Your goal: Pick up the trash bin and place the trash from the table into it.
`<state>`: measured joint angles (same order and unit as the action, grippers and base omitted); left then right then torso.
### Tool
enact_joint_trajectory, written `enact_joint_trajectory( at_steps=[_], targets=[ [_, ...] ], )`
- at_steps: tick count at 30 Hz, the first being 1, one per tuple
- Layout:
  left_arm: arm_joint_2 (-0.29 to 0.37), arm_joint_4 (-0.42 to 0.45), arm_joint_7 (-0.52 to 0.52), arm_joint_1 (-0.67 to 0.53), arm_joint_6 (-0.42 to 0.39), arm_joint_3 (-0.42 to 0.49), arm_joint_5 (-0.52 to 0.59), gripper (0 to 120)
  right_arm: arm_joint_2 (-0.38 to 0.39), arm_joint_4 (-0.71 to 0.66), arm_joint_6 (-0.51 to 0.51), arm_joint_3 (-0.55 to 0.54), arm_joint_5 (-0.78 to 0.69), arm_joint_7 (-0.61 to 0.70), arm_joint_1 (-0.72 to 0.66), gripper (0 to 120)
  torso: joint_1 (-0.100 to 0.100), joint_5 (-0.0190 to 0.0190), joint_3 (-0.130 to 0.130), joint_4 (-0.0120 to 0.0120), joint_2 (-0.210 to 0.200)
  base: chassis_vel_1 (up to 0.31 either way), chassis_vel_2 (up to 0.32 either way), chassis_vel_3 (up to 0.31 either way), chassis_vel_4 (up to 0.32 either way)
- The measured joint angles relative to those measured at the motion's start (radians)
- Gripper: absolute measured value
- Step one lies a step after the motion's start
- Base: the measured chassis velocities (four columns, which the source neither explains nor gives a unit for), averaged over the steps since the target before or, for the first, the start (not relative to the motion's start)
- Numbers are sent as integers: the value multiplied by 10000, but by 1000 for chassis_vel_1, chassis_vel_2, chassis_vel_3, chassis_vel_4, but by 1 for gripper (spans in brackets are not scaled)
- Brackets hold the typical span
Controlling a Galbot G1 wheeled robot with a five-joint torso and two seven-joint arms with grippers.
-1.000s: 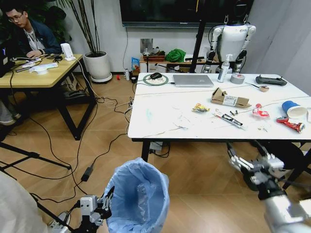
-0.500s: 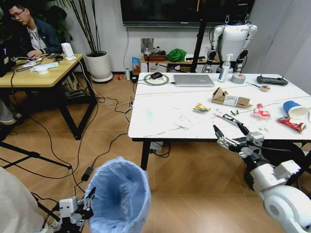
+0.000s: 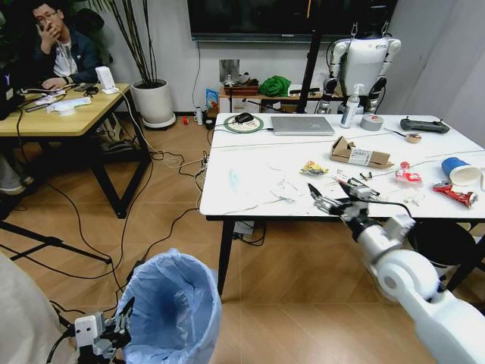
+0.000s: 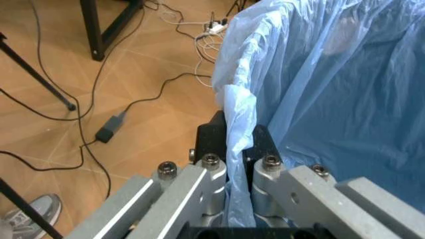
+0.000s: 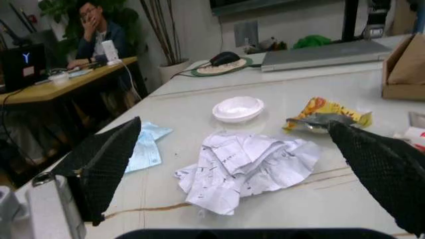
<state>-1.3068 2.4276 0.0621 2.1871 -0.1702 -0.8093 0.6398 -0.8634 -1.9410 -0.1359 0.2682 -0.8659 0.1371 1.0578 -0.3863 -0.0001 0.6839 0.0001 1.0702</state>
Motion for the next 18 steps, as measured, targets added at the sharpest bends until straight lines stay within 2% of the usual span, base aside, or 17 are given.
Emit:
enact_joint_trajectory(
  at_steps=[6,12,18],
  targets=[
    [-211,103,-5,77,18,-154,-23,0,-433,720,-585,-989,-488,876,-1130,100,2,1,-1,-1,-5,0,0,0,0],
    [-255,110,-6,87,21,-178,-29,0,-553,910,-693,-1162,-554,1090,-1364,100,2,4,-1,0,-6,0,0,0,0],
    [-411,89,-6,26,29,-110,-73,0,-976,1602,-897,-1669,-1019,1515,-2265,100,4,-2,-4,-1,-7,0,0,0,0]
  ],
)
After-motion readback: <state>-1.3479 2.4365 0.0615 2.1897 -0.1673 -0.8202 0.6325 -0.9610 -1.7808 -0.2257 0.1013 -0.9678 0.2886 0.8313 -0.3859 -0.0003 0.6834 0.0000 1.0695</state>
